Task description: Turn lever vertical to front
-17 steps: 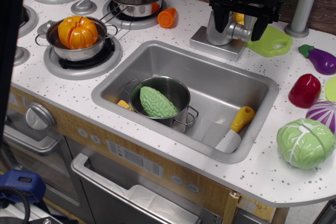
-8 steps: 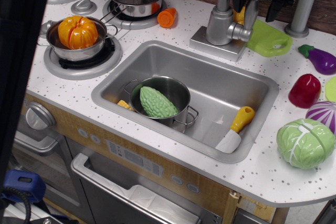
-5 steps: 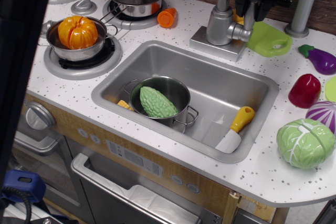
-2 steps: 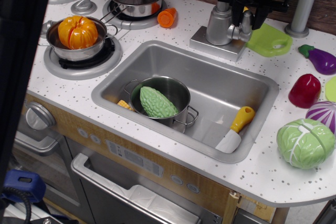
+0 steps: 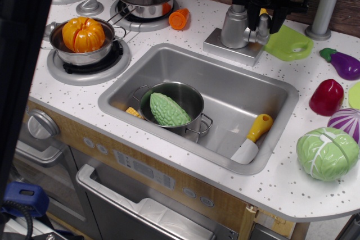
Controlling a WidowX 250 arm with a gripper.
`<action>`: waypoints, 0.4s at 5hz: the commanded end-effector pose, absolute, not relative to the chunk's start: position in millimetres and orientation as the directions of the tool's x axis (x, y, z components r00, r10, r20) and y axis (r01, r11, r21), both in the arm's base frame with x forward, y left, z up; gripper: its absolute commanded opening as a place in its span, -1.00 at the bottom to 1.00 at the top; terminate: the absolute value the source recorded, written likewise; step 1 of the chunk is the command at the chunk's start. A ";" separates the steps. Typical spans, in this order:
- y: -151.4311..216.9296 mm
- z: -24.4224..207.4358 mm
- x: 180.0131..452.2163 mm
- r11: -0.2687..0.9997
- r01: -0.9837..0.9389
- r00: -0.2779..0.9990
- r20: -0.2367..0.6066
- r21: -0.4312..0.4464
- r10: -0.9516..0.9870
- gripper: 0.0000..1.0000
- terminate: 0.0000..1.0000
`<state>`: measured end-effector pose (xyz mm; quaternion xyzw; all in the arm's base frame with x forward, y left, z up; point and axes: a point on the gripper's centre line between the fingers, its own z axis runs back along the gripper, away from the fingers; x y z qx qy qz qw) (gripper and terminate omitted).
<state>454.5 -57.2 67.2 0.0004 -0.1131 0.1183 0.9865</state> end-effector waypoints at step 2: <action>-93.8 55.2 432.7 0.972 -0.223 0.942 0.241 -0.075 0.235 -1.00 -1.00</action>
